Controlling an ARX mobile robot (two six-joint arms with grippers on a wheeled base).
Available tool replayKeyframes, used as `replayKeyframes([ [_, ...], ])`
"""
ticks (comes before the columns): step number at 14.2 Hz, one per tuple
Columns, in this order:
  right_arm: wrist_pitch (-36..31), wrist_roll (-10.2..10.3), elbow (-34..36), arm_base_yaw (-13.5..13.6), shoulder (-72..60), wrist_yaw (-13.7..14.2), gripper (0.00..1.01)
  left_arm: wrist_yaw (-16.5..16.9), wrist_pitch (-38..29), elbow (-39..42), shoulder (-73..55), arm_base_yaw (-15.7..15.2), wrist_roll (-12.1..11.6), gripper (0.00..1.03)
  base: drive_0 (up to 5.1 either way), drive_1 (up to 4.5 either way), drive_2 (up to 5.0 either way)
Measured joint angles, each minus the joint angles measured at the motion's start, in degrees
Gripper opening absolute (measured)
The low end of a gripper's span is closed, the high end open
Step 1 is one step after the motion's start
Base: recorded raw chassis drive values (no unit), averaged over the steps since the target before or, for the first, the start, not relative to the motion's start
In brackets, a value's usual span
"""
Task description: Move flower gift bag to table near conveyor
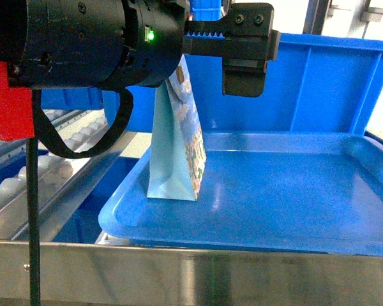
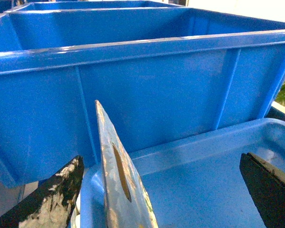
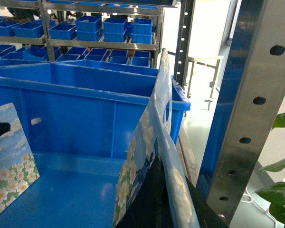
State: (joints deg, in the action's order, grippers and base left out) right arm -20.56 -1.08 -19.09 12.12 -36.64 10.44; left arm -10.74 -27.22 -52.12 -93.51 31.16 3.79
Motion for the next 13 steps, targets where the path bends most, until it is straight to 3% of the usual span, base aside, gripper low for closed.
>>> replayKeyframes([
  [4,0.0,0.0,0.0,0.0,0.0,0.0,0.02,-0.24,1.44,-0.09,-1.22,-0.9,2.78,0.98,0.0,0.0,0.0],
  [7,0.0,0.0,0.0,0.0,0.0,0.0,0.02,0.24,2.01,-0.46,-2.25,-1.01,3.96,0.9,0.0,0.0,0.0],
  [8,-0.02,0.0,0.0,0.0,0.0,0.0,0.02,0.31,2.12,-0.87,-2.49,-1.01,4.02,0.83,0.0,0.0,0.0],
  [13,0.0,0.0,0.0,0.0,0.0,0.02,0.02,0.24,2.56,-1.68,-2.91,-1.25,5.09,0.31,0.0,0.0,0.0],
])
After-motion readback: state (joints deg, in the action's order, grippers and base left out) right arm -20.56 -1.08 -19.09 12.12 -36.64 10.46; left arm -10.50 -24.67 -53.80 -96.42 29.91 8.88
